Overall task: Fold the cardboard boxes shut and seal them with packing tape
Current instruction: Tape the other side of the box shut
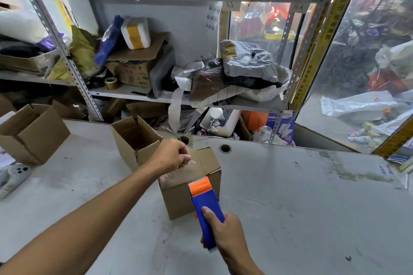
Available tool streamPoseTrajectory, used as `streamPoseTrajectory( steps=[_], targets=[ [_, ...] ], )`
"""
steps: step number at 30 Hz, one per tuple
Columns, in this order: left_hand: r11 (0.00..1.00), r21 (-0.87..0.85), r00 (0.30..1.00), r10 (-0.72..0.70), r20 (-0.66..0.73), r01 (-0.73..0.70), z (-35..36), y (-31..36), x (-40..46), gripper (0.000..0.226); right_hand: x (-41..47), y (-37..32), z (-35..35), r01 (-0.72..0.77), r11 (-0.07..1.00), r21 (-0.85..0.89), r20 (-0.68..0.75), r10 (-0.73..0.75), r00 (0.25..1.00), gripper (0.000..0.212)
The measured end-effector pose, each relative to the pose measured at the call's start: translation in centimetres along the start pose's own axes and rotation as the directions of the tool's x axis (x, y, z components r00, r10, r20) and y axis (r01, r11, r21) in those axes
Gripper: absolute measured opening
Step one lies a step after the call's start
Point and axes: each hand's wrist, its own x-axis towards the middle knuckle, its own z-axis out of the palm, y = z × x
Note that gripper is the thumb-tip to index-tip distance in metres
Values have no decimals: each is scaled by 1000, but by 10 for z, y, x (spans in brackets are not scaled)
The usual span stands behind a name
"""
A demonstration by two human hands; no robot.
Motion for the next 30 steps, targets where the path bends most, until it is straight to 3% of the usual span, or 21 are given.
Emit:
streamPoseTrajectory(
  steps=[8, 16, 20, 26, 30],
  targets=[
    [998, -51, 998, 47, 46, -44, 7, -18, -2, 6, 0, 13, 13, -50, 998, -40, -35, 49, 998, 47],
    [981, 22, 980, 191, -58, -190, 22, -36, 4, 4, -1, 17, 28, -53, 998, -18, -123, 50, 991, 45],
    [953, 73, 934, 302, -189, -293, 35, -51, 4, 3, 3, 19, 31, -62, 998, -11, -135, 60, 989, 39],
    [880, 287, 837, 457, -301, -378, 52, -64, -3, 12, 4, 20, 32, -75, 997, -9, -127, 74, 989, 32],
    [938, 214, 905, 327, -273, -274, 53, -66, -1, 42, 5, 23, 32, -74, 997, 22, -115, 76, 990, 34]
  ],
)
